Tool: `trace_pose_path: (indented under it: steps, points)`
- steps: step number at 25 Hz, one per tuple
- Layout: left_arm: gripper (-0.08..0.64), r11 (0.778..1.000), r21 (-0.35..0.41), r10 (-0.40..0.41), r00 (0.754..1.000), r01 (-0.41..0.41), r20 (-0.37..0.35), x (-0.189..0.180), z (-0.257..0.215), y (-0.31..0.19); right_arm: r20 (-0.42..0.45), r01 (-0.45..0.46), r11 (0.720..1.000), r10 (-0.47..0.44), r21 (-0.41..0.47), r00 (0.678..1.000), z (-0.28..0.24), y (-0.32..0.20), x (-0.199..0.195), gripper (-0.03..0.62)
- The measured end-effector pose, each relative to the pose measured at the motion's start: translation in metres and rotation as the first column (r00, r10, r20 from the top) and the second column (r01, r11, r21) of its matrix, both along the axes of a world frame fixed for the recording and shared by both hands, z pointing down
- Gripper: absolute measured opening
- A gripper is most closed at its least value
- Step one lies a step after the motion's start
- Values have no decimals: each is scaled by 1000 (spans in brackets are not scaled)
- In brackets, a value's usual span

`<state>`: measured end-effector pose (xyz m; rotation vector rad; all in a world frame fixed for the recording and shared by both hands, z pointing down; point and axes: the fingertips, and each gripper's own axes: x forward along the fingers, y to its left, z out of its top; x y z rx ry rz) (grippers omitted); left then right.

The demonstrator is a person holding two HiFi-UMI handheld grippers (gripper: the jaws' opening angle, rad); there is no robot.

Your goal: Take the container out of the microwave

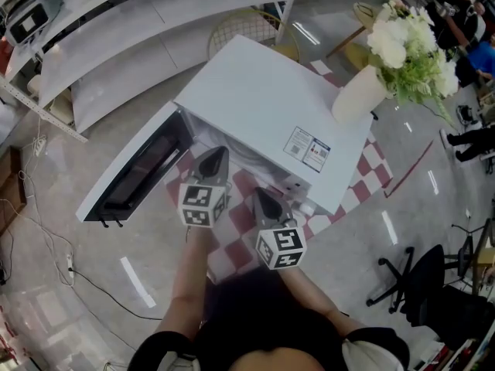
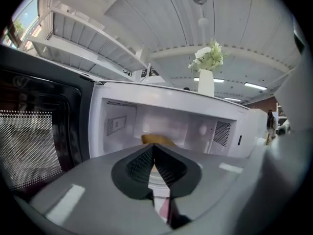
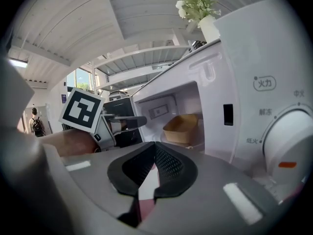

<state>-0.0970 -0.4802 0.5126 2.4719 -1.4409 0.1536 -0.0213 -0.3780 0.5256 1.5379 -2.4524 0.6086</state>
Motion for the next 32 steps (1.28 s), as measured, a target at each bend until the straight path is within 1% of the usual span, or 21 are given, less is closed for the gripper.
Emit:
trace_pose_path:
  steps: [7, 12, 15, 18, 22, 26, 29, 32]
  points:
    - [11, 1000, -4, -10, 999, 10, -41, 6, 6, -18, -10, -12, 1000, 12, -7, 1000, 6, -12, 2, 0]
    - [32, 1000, -22, -11, 998, 9, -66, 8, 13, -30, -62, -13, 999, 15, 33, 998, 5, -17, 3, 0]
    - [43, 999, -33, -15, 996, 12, -83, 9, 19, -38, -62, -12, 1000, 14, 23, 998, 9, -19, 4, 0]
    - [71, 999, -36, -25, 994, 21, -111, 11, 22, -47, -68, -6, 1000, 7, 13, 998, 13, -19, 6, 0]
    - [80, 999, -42, -32, 988, 26, -148, 15, 26, -57, -72, -6, 1000, 6, 4, 997, 16, -20, 7, 0]
    - [98, 998, -63, -20, 987, 10, -159, 20, 32, -66, -74, 3, 1000, -3, -2, 997, 18, -19, 6, 0]
    - [114, 997, -79, -25, 985, 12, -169, 21, 36, -74, -76, 11, 1000, -12, -10, 997, 21, -20, 6, 0]
    - [118, 996, -93, -29, 986, 14, -162, 21, 40, -80, -75, 21, 1000, -22, -20, 997, 24, -20, 4, 0]
